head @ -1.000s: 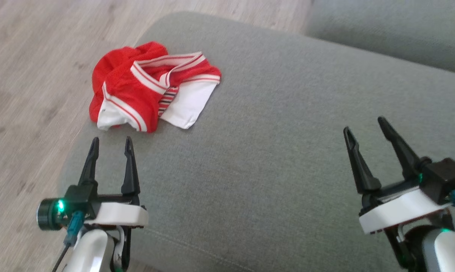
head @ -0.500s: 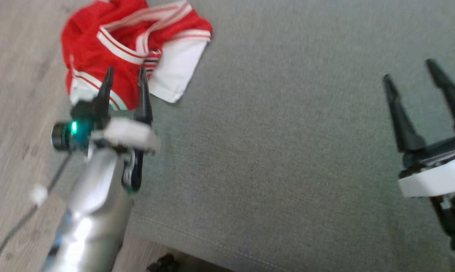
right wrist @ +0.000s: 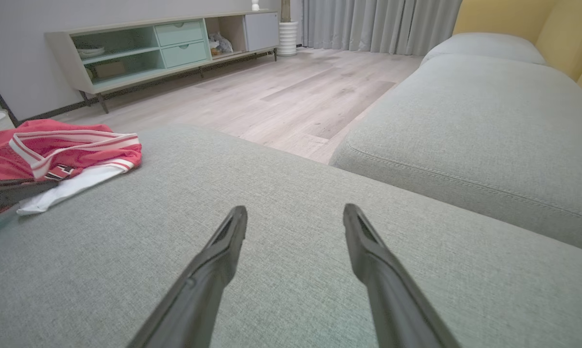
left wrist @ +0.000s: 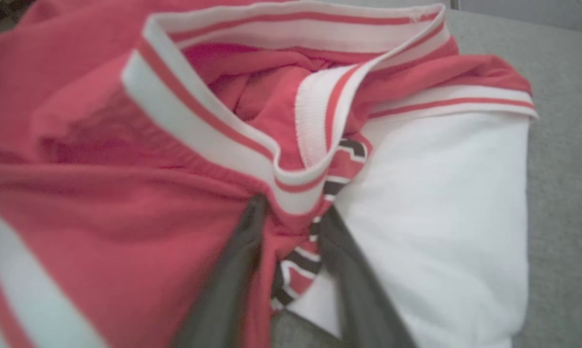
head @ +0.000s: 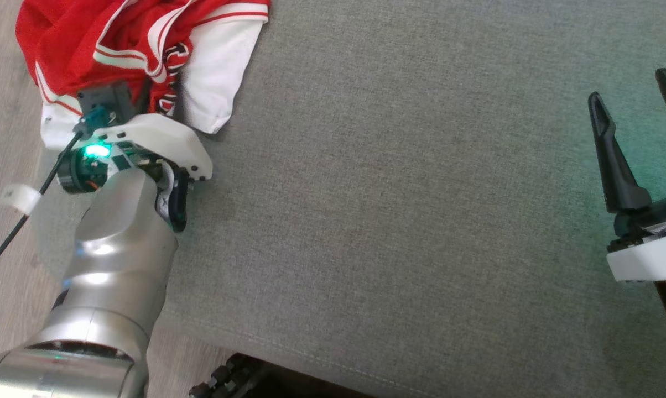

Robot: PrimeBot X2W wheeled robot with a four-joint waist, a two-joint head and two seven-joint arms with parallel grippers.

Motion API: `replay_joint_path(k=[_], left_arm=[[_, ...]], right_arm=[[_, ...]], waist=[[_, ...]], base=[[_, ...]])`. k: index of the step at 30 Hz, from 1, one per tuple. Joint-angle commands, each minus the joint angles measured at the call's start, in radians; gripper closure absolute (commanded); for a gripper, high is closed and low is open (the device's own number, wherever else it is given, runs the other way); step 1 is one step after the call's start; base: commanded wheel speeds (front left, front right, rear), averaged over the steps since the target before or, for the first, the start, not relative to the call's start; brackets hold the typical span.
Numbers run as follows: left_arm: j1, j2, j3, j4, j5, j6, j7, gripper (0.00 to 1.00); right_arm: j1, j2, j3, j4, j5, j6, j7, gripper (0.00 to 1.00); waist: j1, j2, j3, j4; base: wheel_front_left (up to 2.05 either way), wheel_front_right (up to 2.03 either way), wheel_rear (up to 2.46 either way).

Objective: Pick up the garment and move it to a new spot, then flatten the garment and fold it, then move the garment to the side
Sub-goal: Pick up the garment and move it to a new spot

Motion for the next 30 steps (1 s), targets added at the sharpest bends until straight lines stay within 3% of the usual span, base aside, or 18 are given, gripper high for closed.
replay_joint_path(k=[1,6,10,20,30], left_arm=[[0.008,0.041,0.030,0.009,-0.010,-0.001,-0.012,1.00],[0.015,0.061,0.033,0.026,-0.005,0.006,-0.122,1.00],[0.051,0.097,0.044,-0.034,0.012,0.027,-0.150,1.00],[0.320,0.176,0.129,-0.445,0.066,0.088,-0.152,1.00],[0.502,0.163,0.100,-0.690,0.069,0.097,-0.118,1.00]], right_arm=[[-0.014,-0.015,0.019,-0.031,-0.007,-0.001,0.006,0.00],[-0.011,0.000,0.030,-0.001,-0.008,-0.001,-0.016,0.00],[-0.007,0.027,0.049,0.033,-0.005,-0.001,-0.054,0.00],[0.009,0.098,0.112,0.135,0.004,-0.001,-0.152,0.00],[0.055,0.154,0.131,0.189,0.009,-0.001,-0.177,0.00]], waist=[[-0.0001,0.0000,-0.007,-0.001],[-0.0001,0.0000,-0.051,-0.005],[-0.0001,0.0000,-0.119,-0.018],[-0.0001,0.0000,-0.317,-0.084],[-0.0001,0.0000,-0.413,-0.150]], base=[[0.00,0.00,0.00],[0.00,0.00,0.00],[0.00,0.00,0.00],[0.00,0.00,0.00],[0.00,0.00,0.00]])
